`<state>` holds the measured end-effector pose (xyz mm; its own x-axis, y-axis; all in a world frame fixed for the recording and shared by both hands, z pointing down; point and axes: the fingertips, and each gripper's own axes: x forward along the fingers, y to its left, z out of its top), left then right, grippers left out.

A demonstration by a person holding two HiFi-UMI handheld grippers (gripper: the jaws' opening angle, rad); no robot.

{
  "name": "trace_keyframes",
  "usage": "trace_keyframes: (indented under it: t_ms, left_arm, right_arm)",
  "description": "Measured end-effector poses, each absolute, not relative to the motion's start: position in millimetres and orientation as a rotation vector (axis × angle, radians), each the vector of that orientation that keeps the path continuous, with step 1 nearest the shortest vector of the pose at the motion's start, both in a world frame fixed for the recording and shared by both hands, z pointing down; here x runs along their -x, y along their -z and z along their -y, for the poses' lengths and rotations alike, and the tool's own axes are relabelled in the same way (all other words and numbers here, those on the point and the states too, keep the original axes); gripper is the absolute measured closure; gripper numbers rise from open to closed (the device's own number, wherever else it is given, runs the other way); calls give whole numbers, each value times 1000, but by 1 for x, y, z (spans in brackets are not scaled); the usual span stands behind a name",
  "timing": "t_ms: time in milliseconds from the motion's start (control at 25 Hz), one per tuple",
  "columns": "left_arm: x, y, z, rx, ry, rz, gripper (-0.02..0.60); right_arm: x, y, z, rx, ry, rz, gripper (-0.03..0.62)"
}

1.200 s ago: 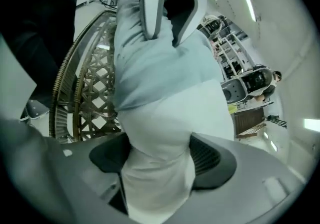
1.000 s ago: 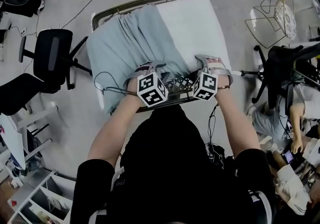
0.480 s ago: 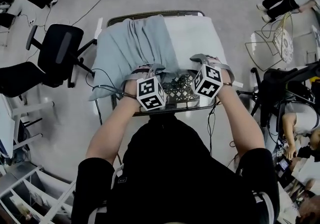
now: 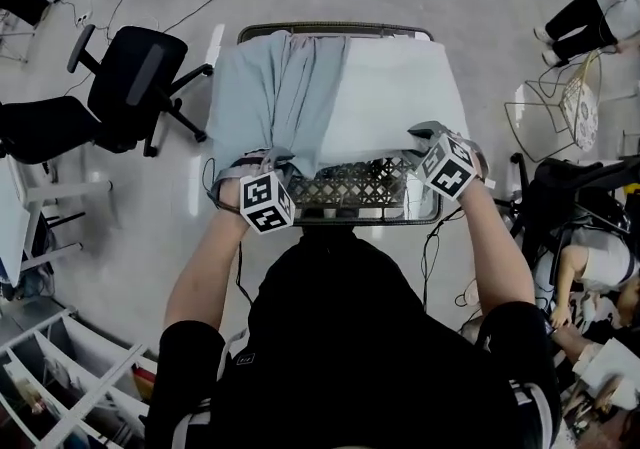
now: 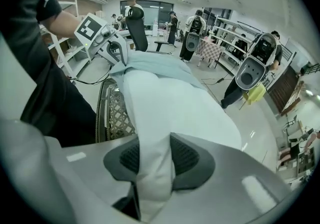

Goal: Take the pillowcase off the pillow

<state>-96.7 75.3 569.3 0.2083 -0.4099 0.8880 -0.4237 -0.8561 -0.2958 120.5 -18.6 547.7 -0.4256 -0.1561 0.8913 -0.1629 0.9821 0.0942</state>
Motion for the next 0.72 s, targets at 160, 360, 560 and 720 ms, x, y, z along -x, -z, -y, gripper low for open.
trace_keyframes:
  t_ms: [160,360,560,720]
  left_arm:
    - [102,-576,-80,-2393,-1688,876,565]
    - [87,-594,-87,-2353,-1604,848,563]
    - [75,-613,-98,-2335,-1549,820,563]
    - [75,-607,-93,-2314,-1416,868,563]
  right_arm:
    - [-126,-562,12,-227,-32,2023,450]
    - [-124,-592,-21,-139,128,1906,305]
    - [-67,-609,-51,-97,178,1996,196]
    - [-27,-658,-45,-138,432,1877,51]
